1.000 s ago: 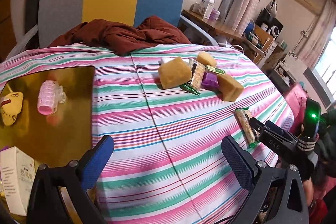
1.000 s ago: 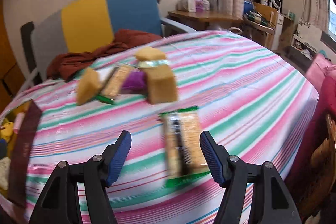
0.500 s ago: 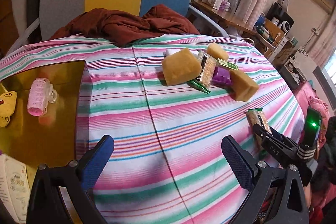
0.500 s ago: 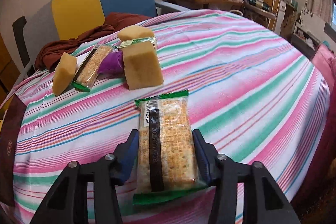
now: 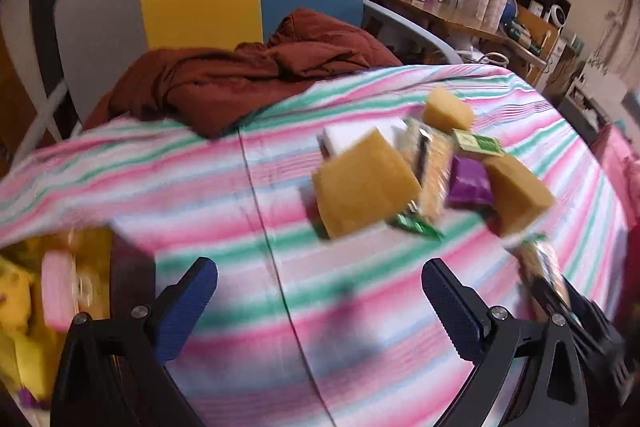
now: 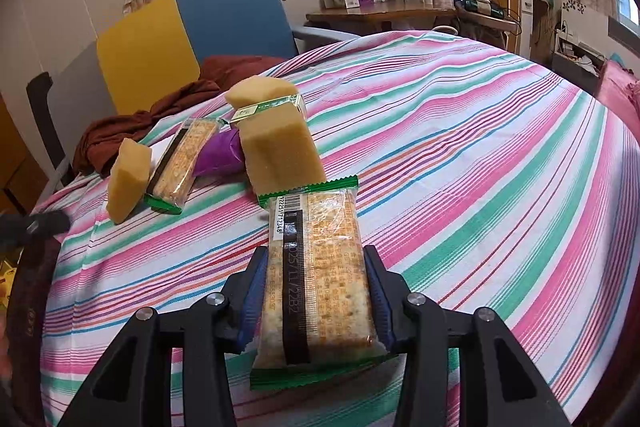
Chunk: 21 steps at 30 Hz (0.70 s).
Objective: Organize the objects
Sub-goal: 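Grasp the rice-cracker packet on the cloth with the right gripper, then grasp a yellow sponge block with the left gripper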
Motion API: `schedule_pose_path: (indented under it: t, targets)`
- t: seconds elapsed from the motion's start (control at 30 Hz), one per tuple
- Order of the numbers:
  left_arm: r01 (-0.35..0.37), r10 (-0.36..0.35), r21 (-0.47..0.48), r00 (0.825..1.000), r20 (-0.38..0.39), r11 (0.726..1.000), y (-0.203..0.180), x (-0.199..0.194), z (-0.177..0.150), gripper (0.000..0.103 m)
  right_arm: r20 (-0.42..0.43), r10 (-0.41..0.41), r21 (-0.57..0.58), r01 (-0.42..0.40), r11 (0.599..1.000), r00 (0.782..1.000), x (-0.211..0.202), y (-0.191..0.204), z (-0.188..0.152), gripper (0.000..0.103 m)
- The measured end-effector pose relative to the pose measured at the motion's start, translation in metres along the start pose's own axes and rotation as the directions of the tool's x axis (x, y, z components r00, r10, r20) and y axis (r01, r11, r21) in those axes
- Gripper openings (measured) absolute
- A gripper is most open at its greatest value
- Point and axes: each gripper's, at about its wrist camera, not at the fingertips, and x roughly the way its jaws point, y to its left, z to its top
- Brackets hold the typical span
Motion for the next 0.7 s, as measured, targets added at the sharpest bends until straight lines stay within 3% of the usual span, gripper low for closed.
schedule_pose_path:
  t: [0.13, 0.27, 0.37, 0.4, 0.47, 0.5, 0.7]
  targets:
    - [-0.025, 0.025, 0.130, 1.000, -0.002, 0.991, -0.014, 0.026, 0.016, 0.103, 0.008, -0.002, -0.002, 0.002, 1.000, 1.000, 0.001, 0.001, -0.001, 0.047]
    - [-0.077, 0.079, 0.310, 0.997, 0.008, 0.948, -0.031, 0.051, 0.022, 0.103, 0.019, 0.014, 0.011, -0.014, 1.000, 1.000, 0.000, -0.002, -0.002, 0.047]
    - [-0.067, 0.062, 0.362, 0.998, 0.026, 0.930, -0.034, 0.059, 0.023, 0.099, 0.024, 0.022, 0.019, -0.023, 1.000, 0.999, 0.000, -0.003, -0.003, 0.047]
    - [-0.039, 0.031, 0.364, 0.999, 0.027, 0.931, -0.034, 0.061, 0.022, 0.093, 0.027, 0.025, 0.020, -0.025, 0.999, 0.999, 0.000, -0.003, -0.003, 0.047]
    - [0.041, -0.040, 0.337, 0.999, -0.010, 0.941, -0.034, 0.063, 0.021, 0.067, 0.029, 0.029, 0.024, -0.030, 0.999, 0.999, 0.001, -0.003, -0.003, 0.047]
    - [0.067, -0.062, 0.313, 0.998, -0.025, 0.948, -0.033, 0.064, 0.019, 0.067, 0.031, 0.030, 0.025, -0.031, 0.999, 0.999, 0.001, -0.003, -0.003, 0.047]
    - [0.056, -0.065, 0.141, 0.996, 0.058, 0.988, -0.019, 0.049, 0.001, 0.059, 0.038, 0.035, 0.031, -0.036, 0.999, 0.999, 0.001, -0.002, -0.004, 0.047]
